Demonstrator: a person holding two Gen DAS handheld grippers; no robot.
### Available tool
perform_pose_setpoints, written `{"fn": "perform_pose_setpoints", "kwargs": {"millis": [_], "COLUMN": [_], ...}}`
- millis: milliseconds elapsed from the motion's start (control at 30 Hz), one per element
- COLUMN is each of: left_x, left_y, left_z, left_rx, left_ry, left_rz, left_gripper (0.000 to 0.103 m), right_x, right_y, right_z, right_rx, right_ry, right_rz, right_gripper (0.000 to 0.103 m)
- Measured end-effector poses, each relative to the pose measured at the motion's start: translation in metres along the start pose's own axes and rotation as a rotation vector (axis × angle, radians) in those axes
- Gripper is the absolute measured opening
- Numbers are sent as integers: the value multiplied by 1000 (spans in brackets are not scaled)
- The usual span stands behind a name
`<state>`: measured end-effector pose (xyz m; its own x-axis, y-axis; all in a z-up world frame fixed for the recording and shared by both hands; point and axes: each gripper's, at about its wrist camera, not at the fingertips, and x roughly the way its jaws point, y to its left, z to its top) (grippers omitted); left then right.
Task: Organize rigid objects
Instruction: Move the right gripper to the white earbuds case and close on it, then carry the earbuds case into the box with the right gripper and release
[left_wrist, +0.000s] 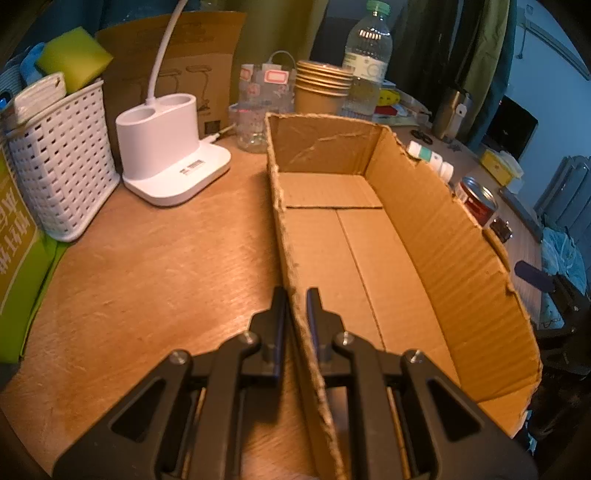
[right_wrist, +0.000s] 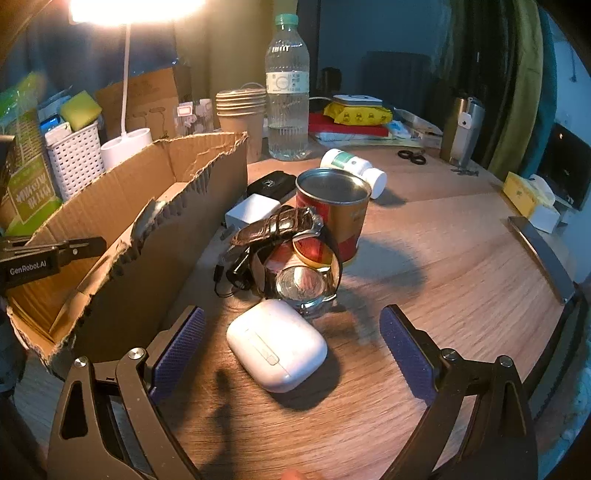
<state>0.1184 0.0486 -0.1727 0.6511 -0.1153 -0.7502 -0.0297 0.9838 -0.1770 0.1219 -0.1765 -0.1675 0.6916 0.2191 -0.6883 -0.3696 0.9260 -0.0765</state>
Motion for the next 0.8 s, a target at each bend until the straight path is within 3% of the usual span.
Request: {"fn": "perform_pose_setpoints", "kwargs": {"millis": [67,200,333,800], "left_x": [1,2,3,4], "left_y": [0,1,1,2], "left_z": [0,1,1,1], "left_rx": [1,-2,-3,-3], "left_ry": [4,9,12,16], "left_rz": [-1,-4,-6,-5], "left_gripper": [11,11,12,12], "right_x": [3,7,8,-2], "right_y": [1,2,5,4], "right_z": [-2,-4,-5,-2], "right_rx": [-9,-17,-35,-36], "right_ry": [11,24,30,6], "right_rz": [-7,-8,-1,6], "right_gripper": [85,79,59,59]}}
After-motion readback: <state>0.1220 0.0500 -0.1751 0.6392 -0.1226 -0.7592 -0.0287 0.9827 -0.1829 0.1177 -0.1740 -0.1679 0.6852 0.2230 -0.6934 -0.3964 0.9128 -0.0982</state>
